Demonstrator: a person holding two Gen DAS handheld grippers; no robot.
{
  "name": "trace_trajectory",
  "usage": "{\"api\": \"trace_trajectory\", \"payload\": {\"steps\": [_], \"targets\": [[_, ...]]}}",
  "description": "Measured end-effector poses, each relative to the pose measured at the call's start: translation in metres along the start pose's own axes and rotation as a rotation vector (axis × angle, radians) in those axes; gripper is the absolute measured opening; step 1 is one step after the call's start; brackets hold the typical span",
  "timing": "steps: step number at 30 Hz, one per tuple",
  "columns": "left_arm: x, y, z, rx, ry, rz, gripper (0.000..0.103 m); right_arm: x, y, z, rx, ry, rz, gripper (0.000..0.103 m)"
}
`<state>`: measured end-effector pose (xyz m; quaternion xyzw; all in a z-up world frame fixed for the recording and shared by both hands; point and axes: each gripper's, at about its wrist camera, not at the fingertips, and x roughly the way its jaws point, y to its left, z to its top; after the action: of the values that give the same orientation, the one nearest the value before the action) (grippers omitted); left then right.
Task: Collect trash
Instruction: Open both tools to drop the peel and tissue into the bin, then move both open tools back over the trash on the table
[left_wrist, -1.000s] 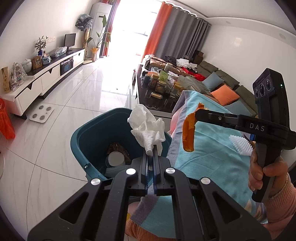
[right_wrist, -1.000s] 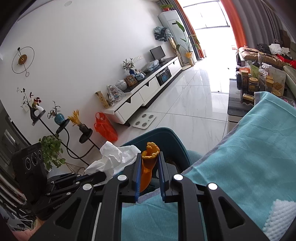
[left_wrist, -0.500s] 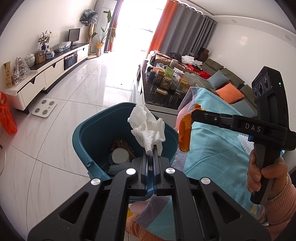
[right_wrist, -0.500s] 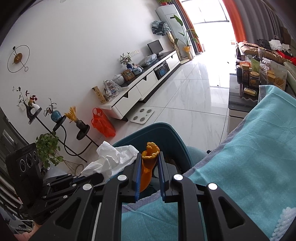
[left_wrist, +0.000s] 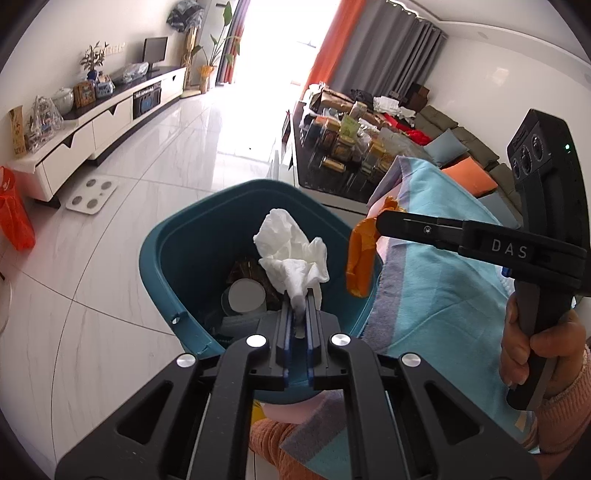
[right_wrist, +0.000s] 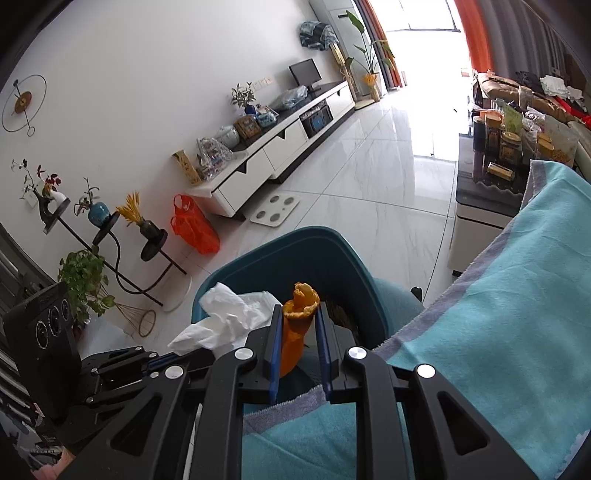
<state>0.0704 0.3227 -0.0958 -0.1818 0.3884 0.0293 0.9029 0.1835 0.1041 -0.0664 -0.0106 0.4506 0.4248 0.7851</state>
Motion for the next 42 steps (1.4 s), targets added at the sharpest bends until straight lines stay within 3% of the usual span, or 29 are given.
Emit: {"api": "trace_trajectory", "payload": {"steps": [3, 5, 10, 17, 23, 30, 35, 42], "targets": [[0.011, 0.001, 0.002, -0.005, 0.017, 0.002, 0.012, 0.006, 0.001, 0.0, 0.003, 0.017, -0.008, 0.021], [0.018, 0.002, 0.001, -0.016, 0.025, 0.008, 0.027, 0.007, -0.001, -0.001, 0.009, 0.02, -0.012, 0.025], [0.027, -0.004, 0.0, -0.039, 0.024, 0.009, 0.028, 0.0, -0.007, -0.007, 0.024, 0.011, 0.001, 0.029], [0.004, -0.032, 0.0, 0.038, -0.064, -0.015, 0.041, -0.046, -0.007, -0.021, -0.003, -0.065, 0.016, 0.032], [-0.019, -0.08, -0.009, 0.146, -0.116, -0.115, 0.047, -0.108, -0.014, -0.048, -0.039, -0.156, -0.017, 0.035], [-0.022, -0.16, -0.028, 0.292, -0.082, -0.289, 0.048, -0.195, -0.05, -0.096, 0.043, -0.284, -0.109, 0.036], [-0.015, -0.225, -0.048, 0.389, -0.017, -0.428, 0.048, -0.247, -0.082, -0.132, 0.107, -0.346, -0.258, 0.036], [-0.005, -0.308, -0.08, 0.514, 0.062, -0.568, 0.053, -0.306, -0.123, -0.191, 0.232, -0.41, -0.444, 0.036]]}}
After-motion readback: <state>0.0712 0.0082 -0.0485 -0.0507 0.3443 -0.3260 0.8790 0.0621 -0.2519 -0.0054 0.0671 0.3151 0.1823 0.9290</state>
